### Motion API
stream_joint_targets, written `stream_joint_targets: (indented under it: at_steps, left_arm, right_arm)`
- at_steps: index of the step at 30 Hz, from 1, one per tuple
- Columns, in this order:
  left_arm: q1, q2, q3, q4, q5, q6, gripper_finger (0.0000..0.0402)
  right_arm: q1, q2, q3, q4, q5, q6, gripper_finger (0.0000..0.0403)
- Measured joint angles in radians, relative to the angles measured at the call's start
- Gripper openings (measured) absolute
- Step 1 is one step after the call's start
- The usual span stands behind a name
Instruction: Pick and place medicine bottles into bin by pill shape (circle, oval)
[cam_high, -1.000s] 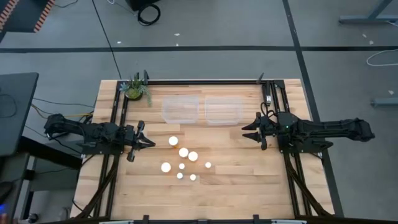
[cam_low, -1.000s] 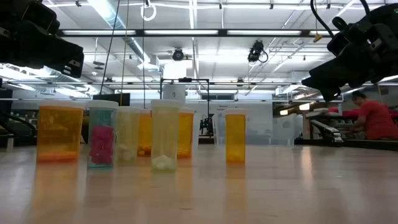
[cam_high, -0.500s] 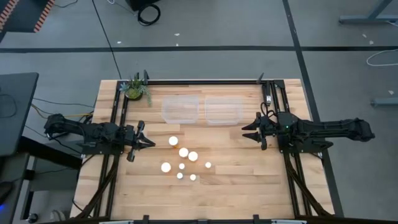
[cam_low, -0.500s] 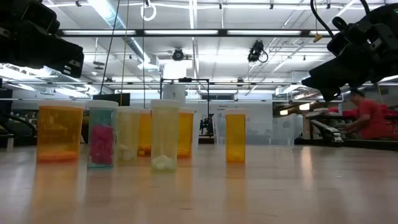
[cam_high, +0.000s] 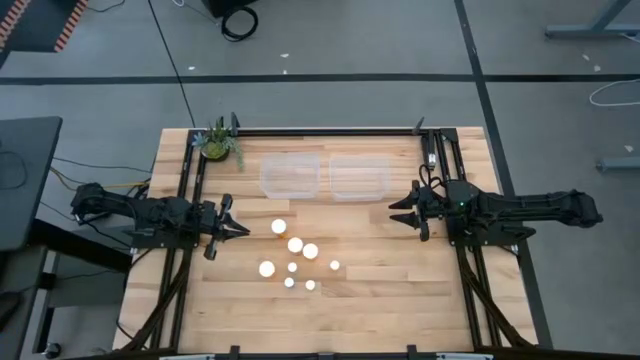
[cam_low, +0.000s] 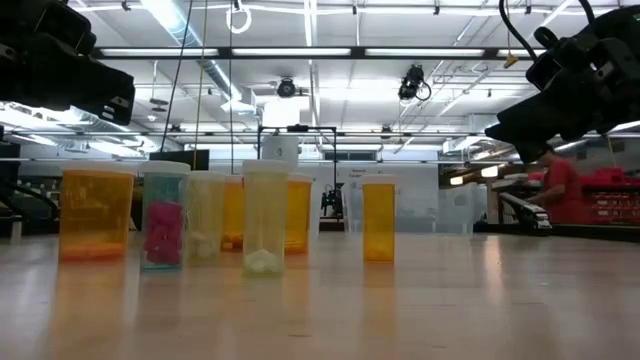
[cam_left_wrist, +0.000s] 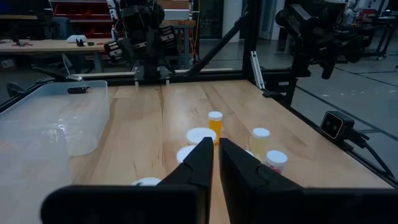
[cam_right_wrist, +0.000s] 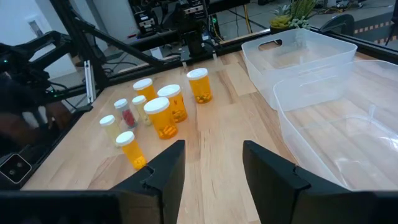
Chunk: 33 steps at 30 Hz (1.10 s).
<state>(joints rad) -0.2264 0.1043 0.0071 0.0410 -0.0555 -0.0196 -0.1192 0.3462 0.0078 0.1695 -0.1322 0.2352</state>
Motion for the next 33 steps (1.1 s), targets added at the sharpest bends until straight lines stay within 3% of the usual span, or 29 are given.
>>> stream_joint_targets:
  at_steps: [33]
  left_arm:
    - [0.0, 0.0, 0.0, 0.0, 0.0, 0.0, 0.0039]
  right_arm:
    - [0.0, 0.0, 0.0, 0.0, 0.0, 0.0, 0.0168]
